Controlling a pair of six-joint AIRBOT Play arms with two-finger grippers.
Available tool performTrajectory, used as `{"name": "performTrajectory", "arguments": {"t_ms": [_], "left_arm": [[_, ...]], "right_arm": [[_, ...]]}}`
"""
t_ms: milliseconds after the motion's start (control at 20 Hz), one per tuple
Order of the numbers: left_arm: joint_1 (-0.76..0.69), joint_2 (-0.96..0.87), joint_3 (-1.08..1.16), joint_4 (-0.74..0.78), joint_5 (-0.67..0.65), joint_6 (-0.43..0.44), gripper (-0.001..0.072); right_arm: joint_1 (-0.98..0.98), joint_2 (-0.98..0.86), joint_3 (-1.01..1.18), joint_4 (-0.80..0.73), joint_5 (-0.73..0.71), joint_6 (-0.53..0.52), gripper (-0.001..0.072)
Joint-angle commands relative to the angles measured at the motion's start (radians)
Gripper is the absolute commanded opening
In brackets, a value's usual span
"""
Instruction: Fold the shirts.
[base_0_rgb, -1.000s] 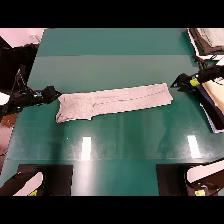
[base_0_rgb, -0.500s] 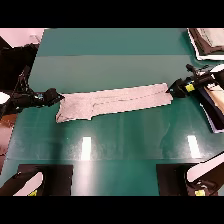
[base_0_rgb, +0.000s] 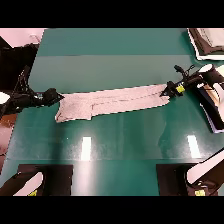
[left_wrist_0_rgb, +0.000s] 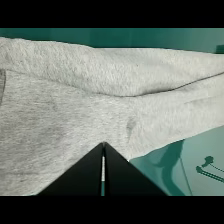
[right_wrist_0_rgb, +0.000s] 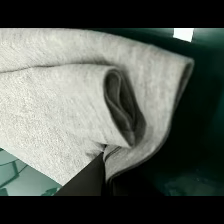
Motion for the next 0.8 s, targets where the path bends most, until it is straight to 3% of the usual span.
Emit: {"name": "performTrajectory", "arguments": {"t_ms": [0, 300, 750], "left_arm": [[-0.008, 0.0, 0.001, -0.021, 0.003, -0.006, 0.0021], [-0.257, -0.077, 0.074, -0.018, 0.154, -0.006, 0.0021], [-0.558, -0.716, 0.601, -0.017, 0.035, -0.017, 0.0021]], "right_arm": [[0.006, 0.026, 0.002, 0.013, 0.006, -0.014, 0.0012], [0.031, 0.157, 0.08, 0.098, 0.047, -0.013, 0.0011], [0.296, 0.224, 0.431, 0.169, 0.083, 0.033, 0.001]]}}
